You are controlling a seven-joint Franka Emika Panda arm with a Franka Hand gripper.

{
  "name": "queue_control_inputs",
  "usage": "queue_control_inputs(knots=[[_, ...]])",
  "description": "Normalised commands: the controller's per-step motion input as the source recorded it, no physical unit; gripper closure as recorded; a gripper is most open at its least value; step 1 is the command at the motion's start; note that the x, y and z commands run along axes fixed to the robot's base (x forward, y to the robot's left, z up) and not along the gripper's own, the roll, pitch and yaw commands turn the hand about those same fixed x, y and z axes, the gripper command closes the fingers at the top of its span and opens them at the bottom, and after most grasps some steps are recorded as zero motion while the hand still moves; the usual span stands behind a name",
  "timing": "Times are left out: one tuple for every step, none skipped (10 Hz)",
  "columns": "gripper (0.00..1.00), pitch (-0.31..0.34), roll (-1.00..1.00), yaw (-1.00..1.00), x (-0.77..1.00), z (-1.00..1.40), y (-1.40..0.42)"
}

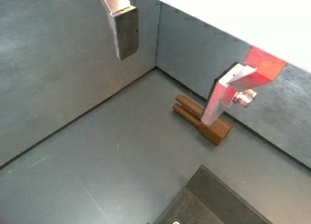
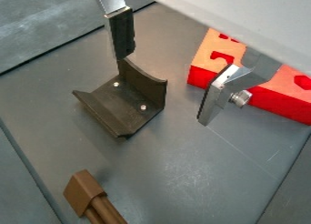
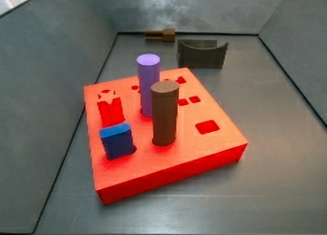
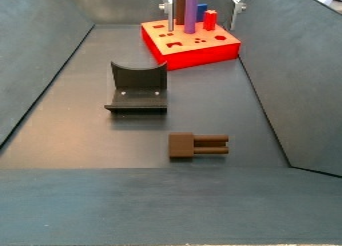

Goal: Pick up the 3 prong object. Move up. Rotate the 3 prong object. Place the 3 prong object on the fixture. Regrasp the 3 prong object. Move to above the board. Insert the 3 prong object.
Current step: Pick up the 3 prong object.

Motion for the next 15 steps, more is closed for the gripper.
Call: queue_control_inputs(knots=[[0.0,0.0,0.0,0.0,0.05,-0.07,0.0],[0.0,0.0,-0.08,-0.46,-0.35,-0.39,0.35],[0.0,0.0,0.0,-0.85,-0.34,-0.54,0.07],[0.0,0.007,0.0,-0.9,-0.24,-0.6,0.06],[0.0,0.034,0.0,-0.92,-0.17,-0.69,0.07],[0.0,0.044,0.0,-0.79,0.0,-0.64,0.22],[0.0,0.044,0.0,-0.67,0.05,-0.48,0.33],[0.0,0.006,0.0,-0.63,0.23,-0.23,0.35],[0.0,0.007,-0.06,-0.49,0.5,0.0,0.4],[0.0,-0.004,0.0,0.0,0.0,-0.03,0.0],[0.0,0.0,-0.01,0.0,0.27,0.0,0.2],[0.0,0.06,-0.06,-0.13,0.57,0.0,0.32],[0.0,0.066,-0.12,-0.26,0.61,0.0,0.46],[0.0,0.117,-0.02,-0.5,0.51,-0.09,0.35],[0.0,0.134,0.0,-0.55,0.45,-0.11,0.34]])
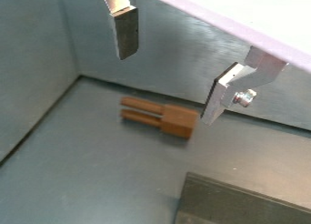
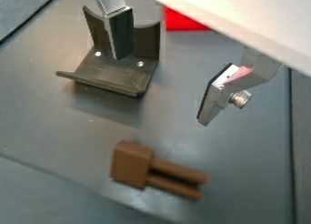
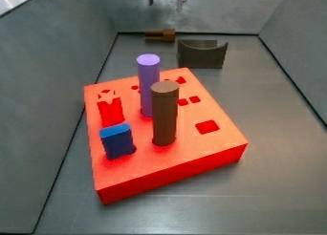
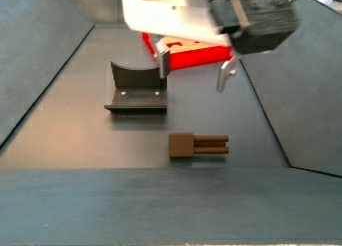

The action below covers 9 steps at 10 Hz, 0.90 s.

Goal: Pick up the 3 prong object. Move up. Rotate the 3 prong object. Place the 3 prong object on the fixture. Regrasp the 3 prong object. Move to above the board. Insert the 3 prong object.
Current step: Pick up the 3 prong object.

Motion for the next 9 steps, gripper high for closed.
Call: queue_control_inputs(knots=[[0.0,0.124,0.0,-0.67,0.29,-0.1,0.26],[0.0,0.091,0.0,-0.75,0.22,-0.09,0.2],[0.0,0.091,0.0,-0.89,0.0,-0.25,0.09],[0.0,0.073,0.0,-1.0,-0.03,-0.39,0.0],[0.0,0.06,0.0,-1.0,-0.04,-0.4,0.0],[0.0,0.016,0.0,-1.0,0.0,-0.4,0.0],[0.0,0.017,0.0,-1.0,0.0,-0.4,0.0],[0.0,0.019,0.0,-1.0,0.0,-0.4,0.0],[0.0,0.017,0.0,-1.0,0.0,-0.39,0.0]])
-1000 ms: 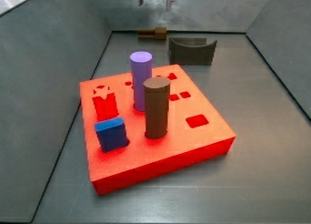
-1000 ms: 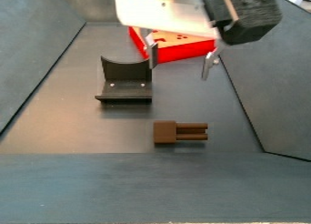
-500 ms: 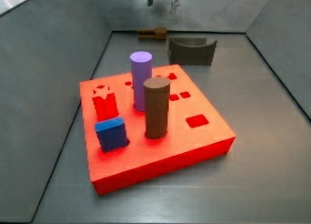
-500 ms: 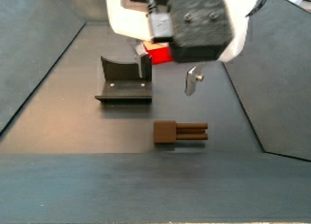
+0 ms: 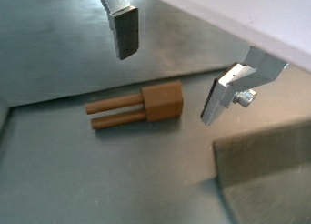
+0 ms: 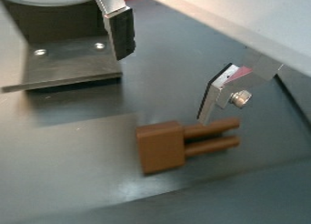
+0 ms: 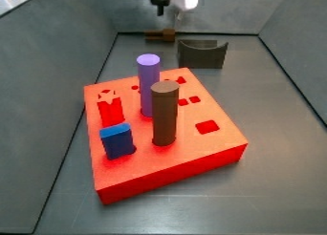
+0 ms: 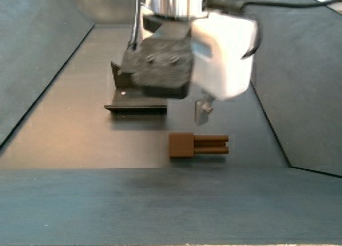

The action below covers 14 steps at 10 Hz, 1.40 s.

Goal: Pick up the 3 prong object. Move up. Rotate the 3 prong object. Place the 3 prong object on the fixture. Regrasp the 3 prong object. Move to above the board. Insert the 3 prong object.
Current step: Pick up the 3 prong object.

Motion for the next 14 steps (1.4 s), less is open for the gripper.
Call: queue_control_inputs(knots=[[0.0,0.0,0.0,-1.0,0.0,-0.22,0.0],[0.0,-0.026,0.03,0.0,0.0,0.0,0.0],[0.0,-0.339,-0.19,-0.37,-0.15,-0.2,0.31],[0.0,-0.251,-0.09,-0.67,0.02,-0.55,0.21],[0.0,-0.124,-0.02,-0.73,0.31,-0.6,0.1],[0.0,-0.057,0.0,-0.78,0.37,-0.65,0.03],[0.0,-0.039,0.01,-0.79,0.39,-0.65,0.02],[0.0,-0.091,0.0,-0.68,0.45,-0.55,0.11],[0.0,-0.123,-0.02,-0.55,0.38,-0.59,0.27],[0.0,-0.204,-0.11,-0.39,0.06,-0.65,0.5],[0.0,-0.229,-0.1,-0.31,-0.18,-0.63,0.47],[0.0,-0.261,-0.13,-0.06,-0.4,-0.62,0.61],[0.0,-0.299,-0.14,0.0,-0.53,-0.59,0.61],[0.0,-0.349,-0.18,-0.04,-0.46,-0.46,0.5]])
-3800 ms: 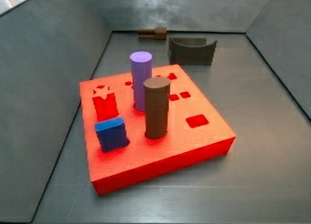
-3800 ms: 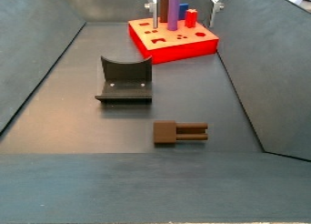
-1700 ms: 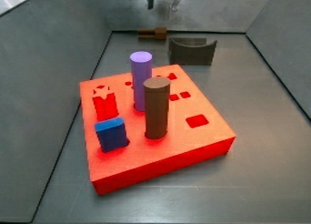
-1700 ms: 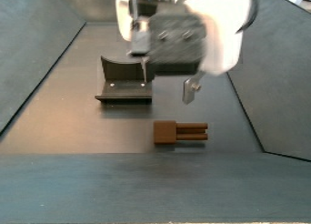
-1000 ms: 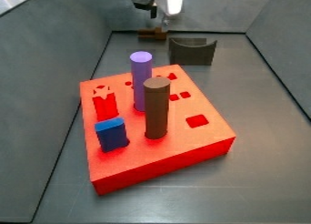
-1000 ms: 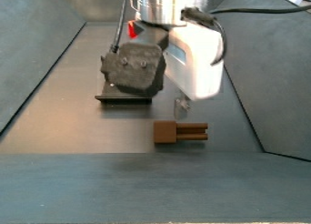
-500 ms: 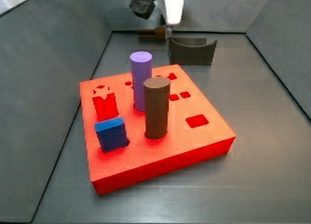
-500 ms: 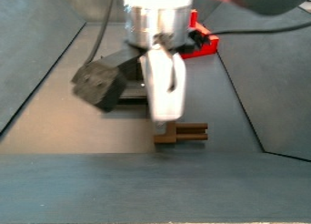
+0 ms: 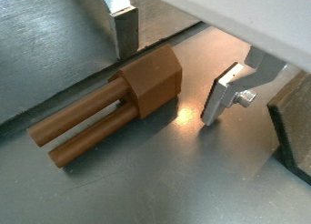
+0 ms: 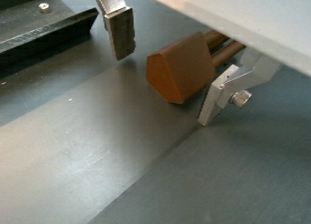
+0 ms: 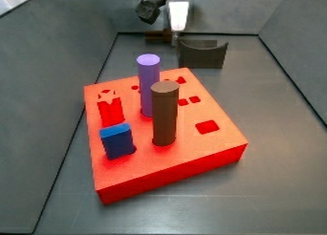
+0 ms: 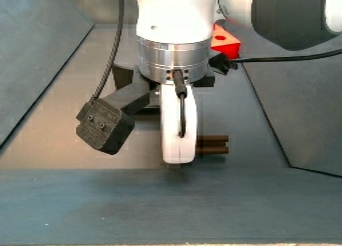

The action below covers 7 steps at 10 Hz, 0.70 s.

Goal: Pick up the 3 prong object. Move up. Rotate the 3 prong object. Place the 3 prong object on the fixture. Regrasp the 3 prong object. Move to above the board. Insert the 3 prong object.
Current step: Pick up the 3 prong object.

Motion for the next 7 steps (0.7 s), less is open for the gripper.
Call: queue_control_inputs(knots=[[0.0,-0.377,-0.15,-0.02,-0.43,-0.47,0.29],[0.0,-0.363,-0.08,-0.1,-0.54,-0.55,0.0],[0.0,-0.319,-0.05,-0.17,-0.64,-0.65,0.0],[0.0,-0.251,0.0,-0.24,-0.8,-0.79,0.0],[0.0,-0.266,0.0,-0.27,-0.7,-0.77,-0.05],[0.0,-0.354,0.05,-0.19,-0.45,-0.58,-0.09],[0.0,-0.437,0.06,-0.06,-0.18,-0.37,-0.07]])
